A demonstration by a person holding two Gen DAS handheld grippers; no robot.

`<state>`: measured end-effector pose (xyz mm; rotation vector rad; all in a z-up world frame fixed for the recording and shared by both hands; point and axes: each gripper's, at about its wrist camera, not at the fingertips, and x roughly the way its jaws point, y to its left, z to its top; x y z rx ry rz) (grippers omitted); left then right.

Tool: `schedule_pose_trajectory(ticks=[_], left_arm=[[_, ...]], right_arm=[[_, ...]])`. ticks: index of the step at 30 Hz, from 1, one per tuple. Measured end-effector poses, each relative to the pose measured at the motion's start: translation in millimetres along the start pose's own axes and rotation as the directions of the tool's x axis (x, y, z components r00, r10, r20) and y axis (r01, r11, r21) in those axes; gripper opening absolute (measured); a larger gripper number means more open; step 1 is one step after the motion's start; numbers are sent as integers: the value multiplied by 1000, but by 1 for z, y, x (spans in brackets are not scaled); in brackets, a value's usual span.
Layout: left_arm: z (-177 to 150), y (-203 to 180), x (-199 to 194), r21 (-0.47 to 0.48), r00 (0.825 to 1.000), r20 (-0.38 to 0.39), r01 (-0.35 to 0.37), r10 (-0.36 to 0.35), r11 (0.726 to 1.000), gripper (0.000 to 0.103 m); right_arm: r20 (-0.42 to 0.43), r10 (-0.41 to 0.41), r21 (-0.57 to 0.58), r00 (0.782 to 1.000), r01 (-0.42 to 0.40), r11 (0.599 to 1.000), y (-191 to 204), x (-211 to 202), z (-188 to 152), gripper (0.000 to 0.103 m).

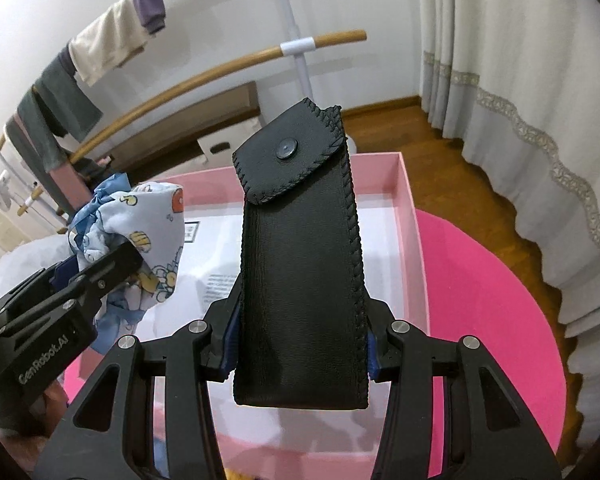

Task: Organize soft objects
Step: 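Carry the cloth bundle and black pouch into the pink box and release both, then withdraw both grippers from the pink box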

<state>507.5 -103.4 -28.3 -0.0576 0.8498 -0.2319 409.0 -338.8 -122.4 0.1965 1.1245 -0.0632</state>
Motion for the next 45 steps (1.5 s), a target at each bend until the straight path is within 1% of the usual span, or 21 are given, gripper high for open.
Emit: schedule_pose_trajectory(ticks=[4, 7, 9, 10, 11, 12, 13, 14, 16, 17, 21, 24, 26, 29, 32, 38, 43, 45], left_arm=[[15, -3, 17, 0, 1000, -28, -6, 6, 1000, 38], [22, -4, 24, 5, 998, -55, -11, 11, 1000, 42], [27, -5, 26, 2, 998, -59, -13, 13, 1000, 49], [29, -4, 22, -2, 999, -49, -16, 16, 1000, 56], [32, -4, 21, -5, 999, -38, -24, 23, 1000, 65], [34, -3, 15, -9, 999, -24, -33, 33, 999, 70], [33, 0, 10, -15, 999, -8, -37, 37, 999, 81], [32, 1, 3, -20, 999, 7, -38, 38, 999, 91], [29, 4, -18, -27, 997, 57, -42, 44, 999, 101], [29, 5, -25, -28, 996, 72, -48, 50, 998, 103], [25, 1, -61, -18, 989, 124, -77, 78, 997, 103], [12, -3, -89, -6, 982, 166, -92, 92, 996, 103], [4, -5, -109, -6, 977, 195, -91, 90, 996, 103], [-23, -4, -138, -7, 968, 235, -90, 89, 996, 103], [-51, -3, -164, -12, 961, 263, -91, 91, 996, 103], [-98, 0, -216, -15, 945, 316, -89, 89, 996, 103], [-140, 1, -255, -30, 932, 353, -82, 87, 996, 103], [-154, 1, -267, -27, 926, 366, -91, 94, 996, 103]], right_arm=[[-28, -15, -2, 999, 15, 1000, -3, 15, 6, 44], [-43, -25, -3, 999, 24, 1000, -4, 22, 10, 48], [-45, -26, 5, 999, 27, 1000, -3, 23, 10, 63], [-39, -24, 10, 999, 24, 1000, -4, 22, 10, 81], [-31, -26, 12, 999, 26, 1000, -5, 19, 9, 89], [-24, -31, 14, 999, 32, 999, -7, 17, 9, 92], [-16, -34, 20, 999, 35, 999, -9, 14, 8, 99], [-10, -36, 31, 999, 36, 999, -11, 11, 7, 103], [6, -36, 47, 999, 36, 998, -15, 3, 5, 103], [17, -37, 48, 999, 36, 998, -15, -2, 4, 103], [50, -44, 47, 998, 41, 998, -13, -21, 3, 103], [77, -52, 41, 996, 49, 998, -6, -39, -1, 103], [111, -50, 31, 993, 47, 998, 0, -59, -6, 103], [156, -54, 27, 986, 51, 998, 7, -87, -15, 103], [217, -57, 14, 975, 55, 998, 19, -121, -29, 103], [313, -55, -9, 948, 61, 998, 37, -175, -57, 103], [392, -51, -16, 919, 63, 998, 47, -217, -85, 103], [413, -54, -19, 909, 67, 998, 49, -230, -95, 103]])
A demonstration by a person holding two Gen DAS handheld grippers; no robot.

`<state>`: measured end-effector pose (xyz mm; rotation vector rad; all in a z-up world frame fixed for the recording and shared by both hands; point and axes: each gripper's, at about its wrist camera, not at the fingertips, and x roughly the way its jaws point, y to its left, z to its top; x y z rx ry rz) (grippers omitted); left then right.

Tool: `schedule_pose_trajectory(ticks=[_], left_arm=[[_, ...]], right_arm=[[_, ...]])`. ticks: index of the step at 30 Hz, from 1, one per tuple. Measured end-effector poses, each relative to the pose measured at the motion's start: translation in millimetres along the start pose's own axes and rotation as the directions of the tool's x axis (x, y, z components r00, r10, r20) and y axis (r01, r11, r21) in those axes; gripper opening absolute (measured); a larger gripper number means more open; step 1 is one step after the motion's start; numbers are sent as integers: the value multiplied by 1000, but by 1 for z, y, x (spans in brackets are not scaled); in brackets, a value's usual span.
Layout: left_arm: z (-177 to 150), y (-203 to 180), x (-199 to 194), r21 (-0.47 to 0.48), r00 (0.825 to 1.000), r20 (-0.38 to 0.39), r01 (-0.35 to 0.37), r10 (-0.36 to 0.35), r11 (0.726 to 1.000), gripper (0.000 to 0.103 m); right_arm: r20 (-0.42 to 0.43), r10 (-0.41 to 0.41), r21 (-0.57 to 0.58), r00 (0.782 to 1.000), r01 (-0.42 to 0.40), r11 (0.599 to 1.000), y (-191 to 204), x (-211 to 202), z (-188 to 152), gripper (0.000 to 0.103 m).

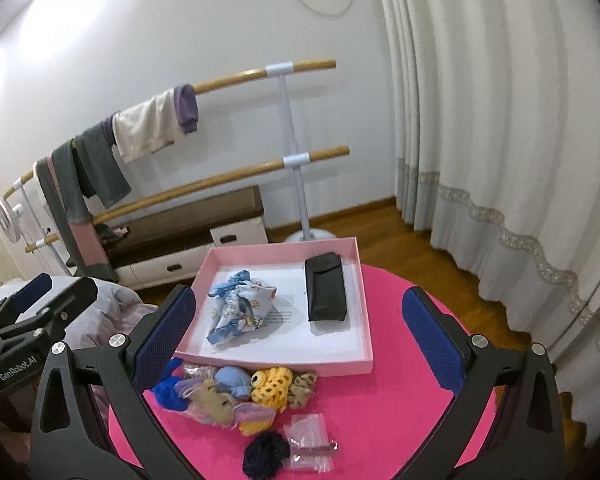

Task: Organize soft objects
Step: 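Withdraw both grippers from the pink box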

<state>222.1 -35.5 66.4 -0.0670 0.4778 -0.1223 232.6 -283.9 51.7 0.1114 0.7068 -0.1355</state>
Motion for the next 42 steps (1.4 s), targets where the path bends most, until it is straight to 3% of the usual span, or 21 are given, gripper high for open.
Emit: schedule_pose_trajectory(ticks=[10, 20, 42], left_arm=[[-41, -8, -72, 19, 998, 53, -27, 26, 999, 103], [-63, -17, -115, 4, 996, 75, -43, 43, 999, 103], [-74, -13, -127, -17, 996, 35, -77, 78, 997, 103]], right_arm=[[76, -21, 3, 997, 21, 1000, 3, -56, -26, 103], [111, -50, -8, 993, 51, 999, 0, -85, -42, 103], [101, -59, -28, 993, 63, 998, -1, -92, -57, 103]])
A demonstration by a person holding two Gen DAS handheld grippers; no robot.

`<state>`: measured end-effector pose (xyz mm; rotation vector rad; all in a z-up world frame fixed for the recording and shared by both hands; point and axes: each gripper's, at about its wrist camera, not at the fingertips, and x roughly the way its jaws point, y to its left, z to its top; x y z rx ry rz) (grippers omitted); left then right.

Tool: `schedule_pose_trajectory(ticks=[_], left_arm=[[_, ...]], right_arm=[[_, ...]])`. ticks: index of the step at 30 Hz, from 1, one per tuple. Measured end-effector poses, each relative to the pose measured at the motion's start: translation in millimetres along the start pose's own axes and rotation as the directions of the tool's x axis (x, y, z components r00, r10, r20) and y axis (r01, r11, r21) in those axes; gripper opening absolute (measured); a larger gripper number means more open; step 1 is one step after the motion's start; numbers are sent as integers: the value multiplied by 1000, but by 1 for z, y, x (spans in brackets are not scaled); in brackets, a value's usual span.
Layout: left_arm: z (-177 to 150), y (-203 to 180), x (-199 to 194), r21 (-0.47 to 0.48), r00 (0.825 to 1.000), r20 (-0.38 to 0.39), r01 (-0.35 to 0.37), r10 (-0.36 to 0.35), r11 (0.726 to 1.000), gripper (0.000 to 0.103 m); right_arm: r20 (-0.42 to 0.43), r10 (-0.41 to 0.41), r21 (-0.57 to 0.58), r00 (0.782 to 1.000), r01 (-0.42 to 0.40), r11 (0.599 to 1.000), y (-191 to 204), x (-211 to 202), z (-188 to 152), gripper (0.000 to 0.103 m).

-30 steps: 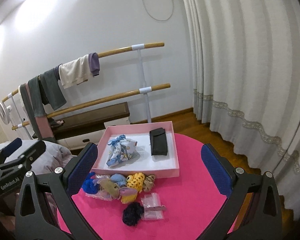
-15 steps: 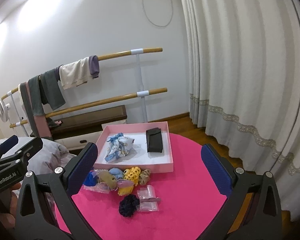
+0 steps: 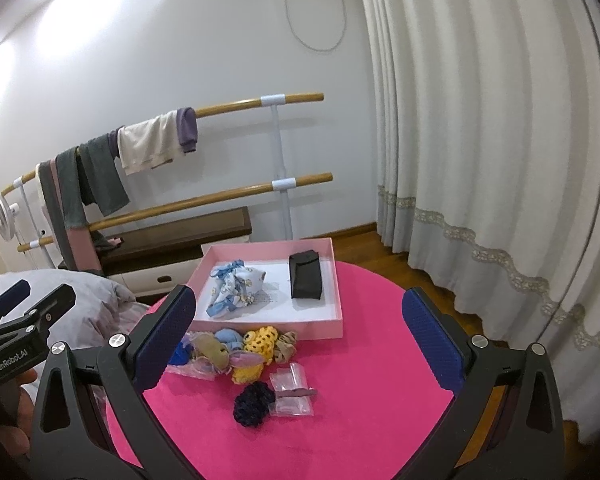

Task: Organize soft objects
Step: 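Withdraw both grippers from the pink box, then grasp the black scrunchie with the left gripper while the right grasps the plastic bag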

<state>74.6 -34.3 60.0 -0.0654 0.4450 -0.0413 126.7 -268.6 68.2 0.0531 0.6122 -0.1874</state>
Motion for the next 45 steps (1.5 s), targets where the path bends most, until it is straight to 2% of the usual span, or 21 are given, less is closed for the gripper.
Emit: schedule_pose_trajectory(ticks=[5, 10, 14, 20, 22, 31, 33, 39, 40, 42, 44, 45], left_arm=[[-14, 0, 17, 13, 998, -69, -6, 7, 1000, 103], [-33, -7, 42, 22, 987, -163, 11, -7, 1000, 103], [-47, -17, 69, 28, 970, -241, 51, -43, 998, 103], [-60, -36, 112, 25, 944, -319, 104, -90, 994, 103], [-65, -45, 128, 20, 930, -349, 127, -112, 992, 103], [-91, -76, 184, 18, 898, -415, 172, -150, 985, 101], [-97, -82, 196, 25, 892, -429, 167, -140, 986, 97], [-113, -99, 221, 37, 868, -474, 182, -144, 983, 74], [-115, -101, 224, 42, 873, -467, 182, -142, 982, 73], [-115, -101, 225, 38, 874, -460, 194, -156, 980, 63], [-115, -100, 226, 43, 876, -458, 193, -153, 980, 34], [-114, -99, 225, 43, 876, -458, 195, -154, 980, 29]], right_arm=[[-72, -14, 8, 997, 15, 1000, -9, 19, -16, 103], [-179, -14, 17, 984, 18, 1000, -19, 52, -42, 103], [-270, -1, 19, 963, 7, 1000, -21, 79, -65, 103], [-358, 2, -7, 934, -5, 1000, -21, 106, -93, 103], [-375, 0, -13, 927, -5, 1000, -23, 111, -99, 103], [-427, -17, -2, 904, 18, 1000, -49, 128, -117, 102], [-431, -15, 10, 902, 21, 1000, -57, 131, -119, 102], [-438, 10, 47, 899, 12, 999, -73, 137, -123, 102], [-440, 17, 50, 898, 5, 999, -73, 139, -124, 102], [-442, 34, 52, 897, -12, 999, -69, 142, -124, 102], [-442, 59, 55, 895, -39, 998, -63, 144, -124, 102], [-443, 72, 54, 894, -54, 997, -59, 147, -124, 102]])
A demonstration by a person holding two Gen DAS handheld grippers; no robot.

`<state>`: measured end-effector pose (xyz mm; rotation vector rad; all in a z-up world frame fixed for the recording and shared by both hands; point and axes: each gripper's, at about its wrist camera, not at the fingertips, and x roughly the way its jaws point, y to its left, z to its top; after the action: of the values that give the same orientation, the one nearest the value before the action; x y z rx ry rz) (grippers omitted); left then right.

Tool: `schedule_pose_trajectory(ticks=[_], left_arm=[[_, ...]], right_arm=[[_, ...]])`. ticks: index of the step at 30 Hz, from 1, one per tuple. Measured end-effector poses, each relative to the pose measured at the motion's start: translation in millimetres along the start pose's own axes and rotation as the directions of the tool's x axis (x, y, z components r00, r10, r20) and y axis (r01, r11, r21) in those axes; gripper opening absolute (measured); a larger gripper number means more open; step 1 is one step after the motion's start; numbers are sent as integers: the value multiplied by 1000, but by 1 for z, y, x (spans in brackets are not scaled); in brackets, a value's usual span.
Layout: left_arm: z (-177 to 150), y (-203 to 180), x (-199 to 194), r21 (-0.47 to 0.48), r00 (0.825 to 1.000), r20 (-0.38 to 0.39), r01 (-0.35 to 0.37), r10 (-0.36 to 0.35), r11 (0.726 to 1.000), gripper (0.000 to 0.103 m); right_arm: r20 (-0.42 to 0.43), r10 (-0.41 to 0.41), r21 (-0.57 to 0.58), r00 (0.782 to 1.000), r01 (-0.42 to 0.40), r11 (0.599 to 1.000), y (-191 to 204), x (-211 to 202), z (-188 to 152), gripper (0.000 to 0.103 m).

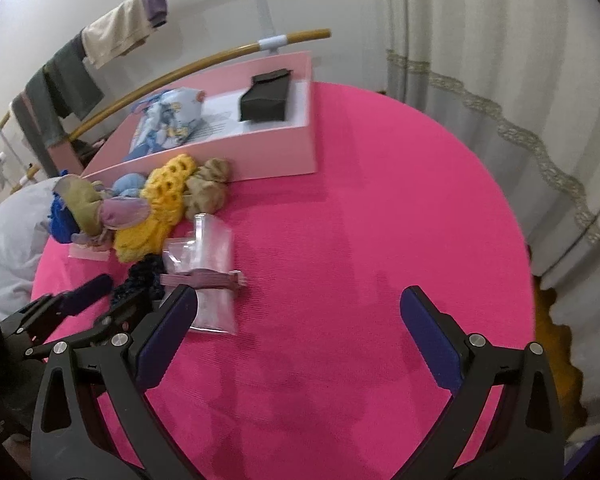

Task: Organize soft objects
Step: 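Grasp the black scrunchie with the left gripper while the right grasps the plastic bag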

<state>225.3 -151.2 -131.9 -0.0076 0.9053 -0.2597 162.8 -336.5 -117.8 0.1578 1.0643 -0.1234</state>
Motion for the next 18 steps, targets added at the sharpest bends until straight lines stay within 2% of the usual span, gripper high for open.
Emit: schedule_pose_trajectory(ticks=[1, 2, 6, 9, 10, 14, 15, 16, 17, 18], left_arm=[[0, 2, -1, -2, 1000, -1, 10, -10, 1000, 18], [-1, 4, -1, -1, 1000, -2, 10, -10, 1000, 15], [-6, 8, -12, 27, 999, 11, -39, 39, 999, 14], [-10, 9, -15, 39, 998, 18, -62, 61, 997, 14], [-11, 11, -15, 35, 998, 18, -64, 63, 997, 14], [-13, 14, -20, 32, 997, 20, -72, 71, 997, 14], [-13, 15, -20, 32, 997, 20, -70, 70, 997, 14], [-14, 15, -20, 28, 998, 20, -66, 65, 997, 14], [-14, 16, -21, 25, 998, 20, -62, 61, 998, 13], [-15, 18, -23, 24, 998, 20, -59, 59, 998, 13]], right_arm=[[-1, 9, -3, 1000, -9, 1000, 3, 2, 1, 102], [-3, 23, -9, 1000, -23, 1000, 7, 5, 2, 102], [-12, 51, -38, 999, -52, 998, 23, 14, 3, 100], [-32, 53, -59, 998, -55, 997, 33, 26, 4, 94], [-44, 52, -68, 998, -54, 996, 37, 31, 3, 88], [-43, -14, -134, 999, 8, 991, 52, 40, 0, 83], [-39, -25, -147, 999, 19, 989, 54, 40, -1, 79], [-31, -34, -162, 999, 28, 986, 56, 40, -2, 67], [-22, -38, -168, 999, 34, 985, 58, 38, -3, 48], [-13, -45, -168, 999, 43, 985, 58, 36, -2, 47]])
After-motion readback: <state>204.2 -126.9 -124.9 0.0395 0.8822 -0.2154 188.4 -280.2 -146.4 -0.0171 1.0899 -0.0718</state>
